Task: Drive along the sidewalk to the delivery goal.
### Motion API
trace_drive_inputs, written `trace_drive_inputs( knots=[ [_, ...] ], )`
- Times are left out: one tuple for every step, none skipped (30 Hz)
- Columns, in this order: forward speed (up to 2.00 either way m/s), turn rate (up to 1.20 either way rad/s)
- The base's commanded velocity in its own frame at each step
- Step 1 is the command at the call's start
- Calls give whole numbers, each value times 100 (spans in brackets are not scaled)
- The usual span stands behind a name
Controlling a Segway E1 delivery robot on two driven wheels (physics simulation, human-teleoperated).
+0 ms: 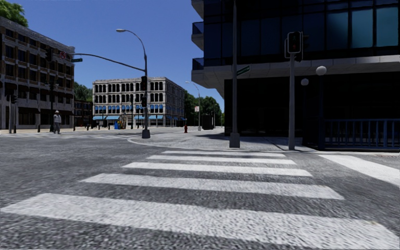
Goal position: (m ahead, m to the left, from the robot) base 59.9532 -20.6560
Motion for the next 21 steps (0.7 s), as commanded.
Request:
trace_drive_inputs(
  knots=[
    [200,2],
    [200,2],
    [200,2],
    [200,2],
    [200,2],
    [200,1],
    [200,1],
    [200,1],
    [200,1],
    [200,1],
    [200,1],
    [200,1],
    [200,1],
    [200,1],
    [200,1],
    [200,1],
    [200,1],
    [200,1],
    [200,1],
    [200,1],
    [200,1]
  ],
)
